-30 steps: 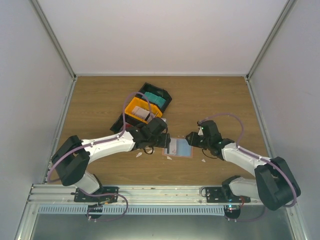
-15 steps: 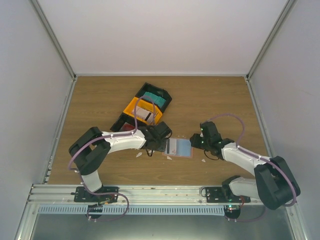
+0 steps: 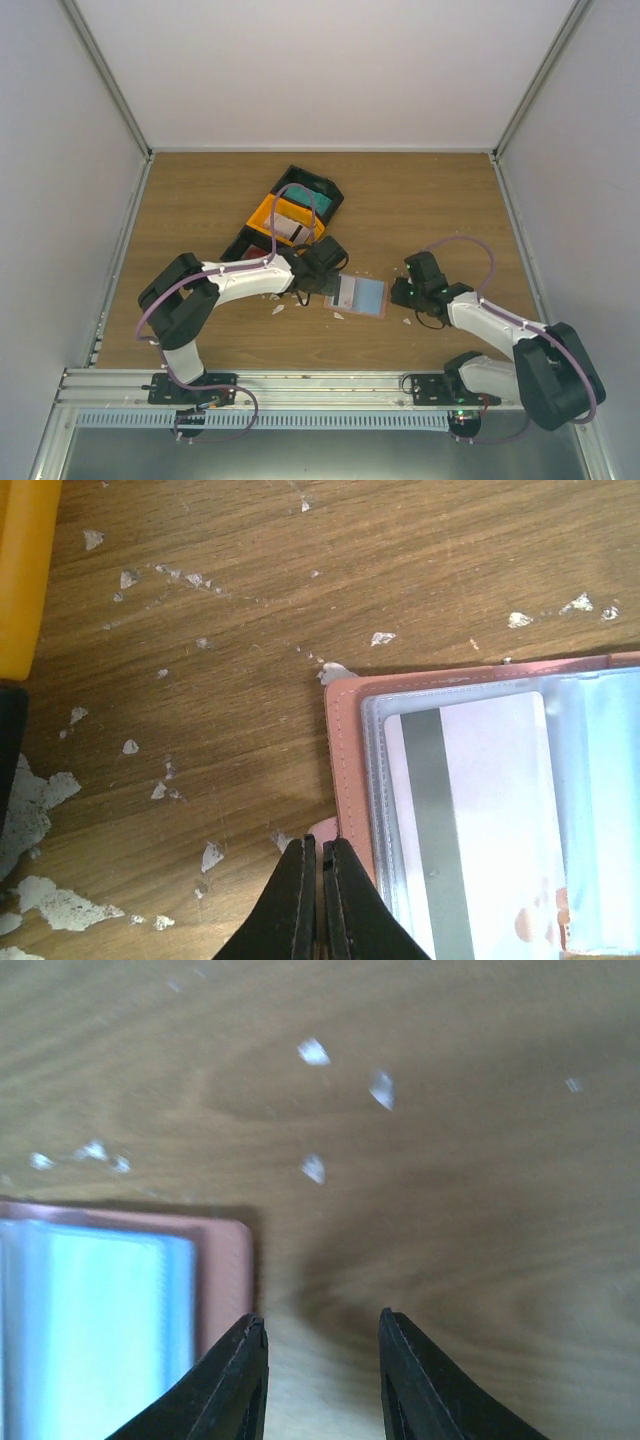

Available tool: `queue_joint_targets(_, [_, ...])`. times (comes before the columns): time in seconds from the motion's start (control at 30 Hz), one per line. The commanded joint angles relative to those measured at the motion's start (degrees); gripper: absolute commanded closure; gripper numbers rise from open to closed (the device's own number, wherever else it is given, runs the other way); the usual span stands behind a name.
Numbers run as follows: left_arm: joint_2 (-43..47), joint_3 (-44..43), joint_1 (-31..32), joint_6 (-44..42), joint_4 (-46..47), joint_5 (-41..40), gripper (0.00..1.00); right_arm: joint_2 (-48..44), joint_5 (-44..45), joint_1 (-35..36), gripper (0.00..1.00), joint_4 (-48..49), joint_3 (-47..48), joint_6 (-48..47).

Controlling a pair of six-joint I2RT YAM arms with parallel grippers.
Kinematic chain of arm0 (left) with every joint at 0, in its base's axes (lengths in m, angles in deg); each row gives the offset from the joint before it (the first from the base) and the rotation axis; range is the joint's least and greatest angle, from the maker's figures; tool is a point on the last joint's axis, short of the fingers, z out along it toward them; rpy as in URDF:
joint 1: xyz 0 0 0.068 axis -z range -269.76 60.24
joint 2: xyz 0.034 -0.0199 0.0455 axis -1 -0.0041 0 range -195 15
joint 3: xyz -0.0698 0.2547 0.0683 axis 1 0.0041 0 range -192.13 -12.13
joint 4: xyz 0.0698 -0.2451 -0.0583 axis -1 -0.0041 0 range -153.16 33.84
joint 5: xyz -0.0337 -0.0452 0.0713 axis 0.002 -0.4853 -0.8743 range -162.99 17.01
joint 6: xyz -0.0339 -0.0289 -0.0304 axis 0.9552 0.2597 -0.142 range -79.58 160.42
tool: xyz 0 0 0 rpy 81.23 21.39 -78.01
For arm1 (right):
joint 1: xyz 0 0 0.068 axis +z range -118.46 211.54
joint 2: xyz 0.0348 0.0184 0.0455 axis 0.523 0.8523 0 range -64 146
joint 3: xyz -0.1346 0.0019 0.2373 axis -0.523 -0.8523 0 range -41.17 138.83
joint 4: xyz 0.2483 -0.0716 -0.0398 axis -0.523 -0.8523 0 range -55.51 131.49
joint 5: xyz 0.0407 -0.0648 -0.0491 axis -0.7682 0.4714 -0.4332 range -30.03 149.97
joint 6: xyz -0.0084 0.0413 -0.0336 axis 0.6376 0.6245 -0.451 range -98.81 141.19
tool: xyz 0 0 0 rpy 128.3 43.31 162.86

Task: Put the credit cards into the card holder
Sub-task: Close the card holder at the center of the board.

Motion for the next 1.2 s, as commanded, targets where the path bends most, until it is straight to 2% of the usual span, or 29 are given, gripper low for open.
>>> queue_joint_targets(0.0, [3.91,-1.88,-0.18,-1.55,-0.16,0.24,1.00,-1.60,0.29,-1.09,0.68,-6.95,-1.51,0.18])
queue_joint_targets(0.37, [5.38,-4.06,-0.08,-5.02,0.90,9.06,1.00,6.45,-12.22,-1.40,0.86,-6.73,1.98,-5.91])
queue_joint_targets(0.63, [3.66,-4.14,0.23,-5.03,10.35,25.80,0.97,10.42,-23.20,-1.46,0.87,2.16,0.78,-4.95])
queue_joint_targets(0.8, [0.98,-4.26,0.61,-4.52,13.04,29.68,0.96,12.44,-22.57,-1.87,0.86,5.36,-0.12,-3.15])
queue_joint_targets(0.93, [-1.16,-3.02,0.61,-4.43,15.44,29.46,0.95,11.65,-20.24,-2.59,0.86,6.02,-0.85,-1.82])
queue_joint_targets(1.07, [-1.33,0.01,0.95,-4.36,22.21,31.55,0.86,8.87,-17.32,-3.10,0.86,5.43,-1.40,-0.87])
queue_joint_targets(1.17, [-2.18,1.02,1.31,-4.35,26.30,33.77,0.84,6.11,-15.35,-3.28,0.85,4.12,-1.16,-0.57])
